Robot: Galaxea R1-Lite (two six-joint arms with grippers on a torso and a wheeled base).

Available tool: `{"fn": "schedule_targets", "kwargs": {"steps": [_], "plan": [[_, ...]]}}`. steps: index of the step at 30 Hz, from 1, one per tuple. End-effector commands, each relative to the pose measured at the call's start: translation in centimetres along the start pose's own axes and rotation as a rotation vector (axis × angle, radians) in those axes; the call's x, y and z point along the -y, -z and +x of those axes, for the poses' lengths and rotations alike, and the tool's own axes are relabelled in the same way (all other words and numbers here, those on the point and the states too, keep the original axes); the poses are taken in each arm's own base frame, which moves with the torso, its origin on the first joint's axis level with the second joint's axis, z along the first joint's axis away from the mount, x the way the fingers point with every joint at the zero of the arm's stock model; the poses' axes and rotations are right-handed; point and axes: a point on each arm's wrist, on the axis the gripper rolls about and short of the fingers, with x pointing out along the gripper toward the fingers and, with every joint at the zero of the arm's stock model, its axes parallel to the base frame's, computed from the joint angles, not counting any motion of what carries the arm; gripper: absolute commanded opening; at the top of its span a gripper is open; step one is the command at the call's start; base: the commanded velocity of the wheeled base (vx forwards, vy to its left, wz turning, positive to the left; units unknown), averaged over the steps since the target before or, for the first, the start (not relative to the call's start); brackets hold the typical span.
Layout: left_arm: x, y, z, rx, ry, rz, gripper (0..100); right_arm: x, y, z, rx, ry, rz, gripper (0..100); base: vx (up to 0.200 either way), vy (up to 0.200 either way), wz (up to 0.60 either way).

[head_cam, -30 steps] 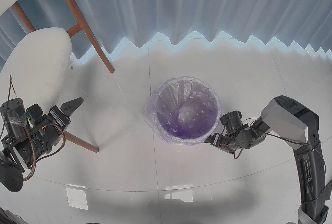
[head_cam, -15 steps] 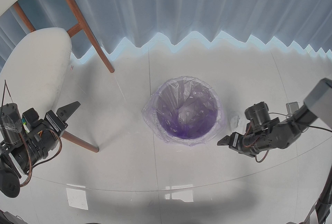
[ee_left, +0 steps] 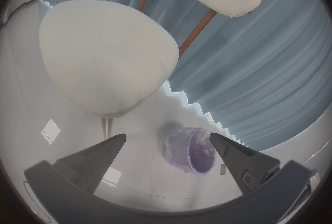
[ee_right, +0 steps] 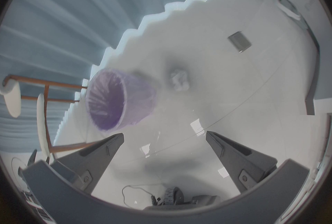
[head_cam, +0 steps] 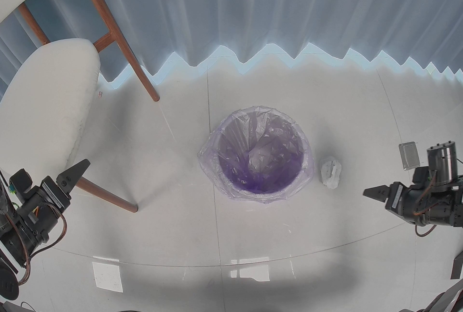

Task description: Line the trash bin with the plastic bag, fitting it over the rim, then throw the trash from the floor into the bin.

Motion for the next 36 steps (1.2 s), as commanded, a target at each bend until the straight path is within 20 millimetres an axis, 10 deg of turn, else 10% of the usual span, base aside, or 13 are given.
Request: {"fn": "schedule_targets", "kwargs": {"steps": [1,13,29,36], "plan": [[-0.6,0.2,-2.3,0.073,-0.035,0.059,100,2.9,0.3,-3.9,0.147,0.039,0.051,100,0.0,0.0,0.0],[-2.2,1.0,-5.5,0.156,-0.149,0.047,100,-0.2,-3.6,-4.4,0.181,-0.099,-0.038,100,0.0,0.0,0.0],[-2.7,0.5,-6.1,0.213,-0.213,0.047,100,-8.2,-2.7,10.8,-0.097,-0.001,0.208,100,0.0,0.0,0.0],[-3.1,1.2,-6.6,0.17,-0.254,0.041,100,-11.2,-1.2,13.9,-0.136,-0.024,0.227,100,0.0,0.0,0.0]]}}
